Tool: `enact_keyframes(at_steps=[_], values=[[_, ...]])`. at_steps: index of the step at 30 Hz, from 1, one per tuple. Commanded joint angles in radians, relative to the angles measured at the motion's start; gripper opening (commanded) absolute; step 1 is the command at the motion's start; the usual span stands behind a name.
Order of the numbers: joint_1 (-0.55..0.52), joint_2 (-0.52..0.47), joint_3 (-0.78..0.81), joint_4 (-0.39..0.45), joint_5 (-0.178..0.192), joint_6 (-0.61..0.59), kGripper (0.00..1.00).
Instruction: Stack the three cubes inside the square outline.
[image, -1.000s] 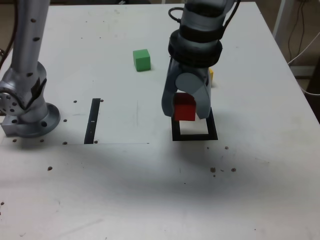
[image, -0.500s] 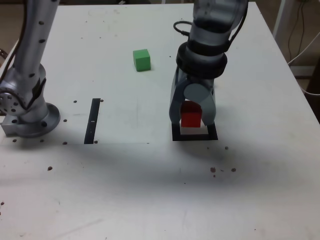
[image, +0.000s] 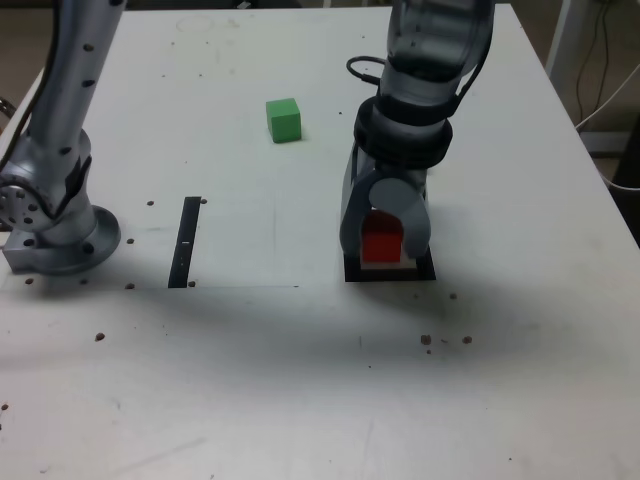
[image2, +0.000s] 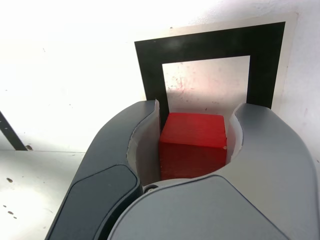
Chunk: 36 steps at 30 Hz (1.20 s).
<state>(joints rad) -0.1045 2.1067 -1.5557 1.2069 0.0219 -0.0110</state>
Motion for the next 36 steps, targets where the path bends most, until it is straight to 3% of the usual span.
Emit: enact_keyframes(at_steps=[1,14,16,21,22,36], values=[[0.002,0.01,0.006,-0.011,-0.001,0.0,0.39],[0.023,0.02,0.022,-0.034,0.004,0.006,0.4],[0.027,0.021,0.024,-0.038,0.004,0.011,0.49],[0.037,0.022,0.036,-0.061,0.0,0.03,0.85],[0.038,0.022,0.038,-0.065,-0.001,0.032,0.89],[0.048,-0.008,0.066,-0.058,0.002,0.039,0.93]])
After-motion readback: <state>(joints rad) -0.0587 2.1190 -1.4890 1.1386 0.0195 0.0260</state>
